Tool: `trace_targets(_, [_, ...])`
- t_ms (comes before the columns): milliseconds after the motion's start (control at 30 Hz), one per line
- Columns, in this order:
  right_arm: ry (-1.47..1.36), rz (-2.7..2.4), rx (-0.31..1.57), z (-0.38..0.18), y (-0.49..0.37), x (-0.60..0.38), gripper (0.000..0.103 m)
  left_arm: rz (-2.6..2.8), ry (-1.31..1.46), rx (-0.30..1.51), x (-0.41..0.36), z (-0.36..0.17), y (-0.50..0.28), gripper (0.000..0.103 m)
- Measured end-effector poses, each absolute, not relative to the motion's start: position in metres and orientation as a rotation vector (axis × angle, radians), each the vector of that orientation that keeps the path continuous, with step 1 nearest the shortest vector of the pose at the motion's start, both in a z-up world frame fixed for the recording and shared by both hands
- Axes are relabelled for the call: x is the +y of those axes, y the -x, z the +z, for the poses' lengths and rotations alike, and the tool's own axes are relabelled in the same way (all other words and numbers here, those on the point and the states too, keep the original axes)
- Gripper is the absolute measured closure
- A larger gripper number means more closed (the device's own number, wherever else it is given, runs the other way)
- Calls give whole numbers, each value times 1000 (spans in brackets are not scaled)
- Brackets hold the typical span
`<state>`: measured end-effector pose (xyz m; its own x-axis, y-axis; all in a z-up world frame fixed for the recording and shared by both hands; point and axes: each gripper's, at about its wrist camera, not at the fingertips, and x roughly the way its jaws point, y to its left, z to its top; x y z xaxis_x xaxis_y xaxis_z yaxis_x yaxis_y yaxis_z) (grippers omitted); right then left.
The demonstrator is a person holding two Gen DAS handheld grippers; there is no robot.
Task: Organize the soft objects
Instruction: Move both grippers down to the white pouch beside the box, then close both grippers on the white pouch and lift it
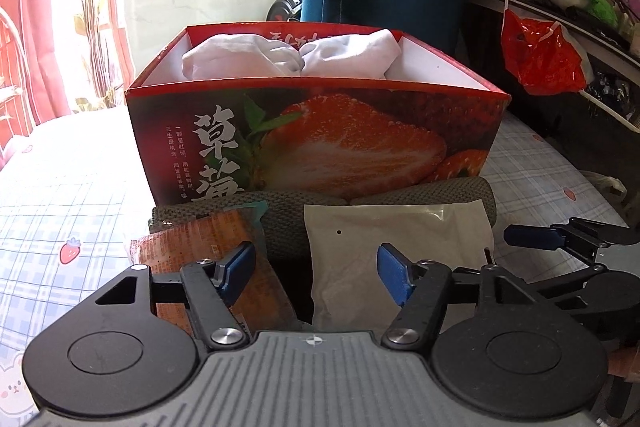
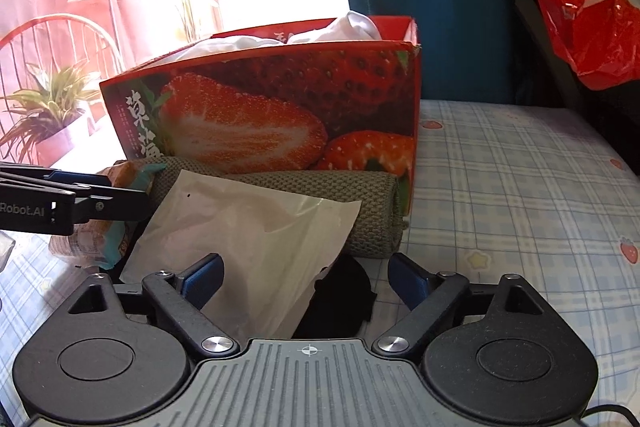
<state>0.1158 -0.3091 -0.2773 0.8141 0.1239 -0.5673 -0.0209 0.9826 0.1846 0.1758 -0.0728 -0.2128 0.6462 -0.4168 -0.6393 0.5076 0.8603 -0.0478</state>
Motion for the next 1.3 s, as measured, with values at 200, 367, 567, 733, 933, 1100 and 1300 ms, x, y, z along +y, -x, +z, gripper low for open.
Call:
trace_targets(200, [-180, 108, 636, -282, -118, -305, 24, -544, -124, 694, -72, -211, -177, 43])
trace_targets(367, [-183, 132, 641, -284, -118, -301, 27, -542, -141, 692, -73, -213, -178, 47])
trace_targets(567, [-186, 143, 637, -284, -116, -300, 30, -572, -101, 720, -72, -210, -176, 53])
trace_targets(733, [-191, 152, 631, -283, -114, -301, 36, -581, -119, 730, -73, -212, -174, 59])
trace_targets(933, [-189, 174, 628, -282, -113, -299, 44, -578, -123, 760, -73, -220, -177, 63])
trace_targets(1100, [-194, 177, 628, -282, -112, -300, 47, -580, -110, 788, -74, -226, -186, 64])
trace_targets(1300, [-210, 175, 625, -280, -112, -304, 52, -616, -88, 836, -79, -234, -198, 64])
